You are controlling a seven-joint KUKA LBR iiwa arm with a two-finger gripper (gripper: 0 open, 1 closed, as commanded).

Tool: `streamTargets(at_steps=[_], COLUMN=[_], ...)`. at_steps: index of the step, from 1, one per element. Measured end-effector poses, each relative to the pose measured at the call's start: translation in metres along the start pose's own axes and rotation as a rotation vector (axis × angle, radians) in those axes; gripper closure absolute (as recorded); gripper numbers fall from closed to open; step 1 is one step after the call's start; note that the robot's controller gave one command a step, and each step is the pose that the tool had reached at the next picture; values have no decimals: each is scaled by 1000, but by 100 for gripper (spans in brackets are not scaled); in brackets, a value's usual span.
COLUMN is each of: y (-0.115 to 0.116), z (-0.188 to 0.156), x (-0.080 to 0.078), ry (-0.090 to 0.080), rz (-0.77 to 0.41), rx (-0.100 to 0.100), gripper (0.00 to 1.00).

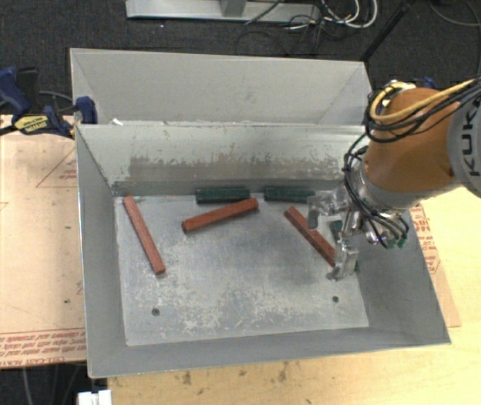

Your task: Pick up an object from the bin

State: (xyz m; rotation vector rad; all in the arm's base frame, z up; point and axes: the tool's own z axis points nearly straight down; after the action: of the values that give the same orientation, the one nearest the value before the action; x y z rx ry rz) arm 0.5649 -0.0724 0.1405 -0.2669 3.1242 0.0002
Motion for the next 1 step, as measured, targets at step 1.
streamTargets(at_steps=[1], y=[-31], z=[67], x=[-69], ry=[1], rz=[32], rx=[-1], gripper=[0])
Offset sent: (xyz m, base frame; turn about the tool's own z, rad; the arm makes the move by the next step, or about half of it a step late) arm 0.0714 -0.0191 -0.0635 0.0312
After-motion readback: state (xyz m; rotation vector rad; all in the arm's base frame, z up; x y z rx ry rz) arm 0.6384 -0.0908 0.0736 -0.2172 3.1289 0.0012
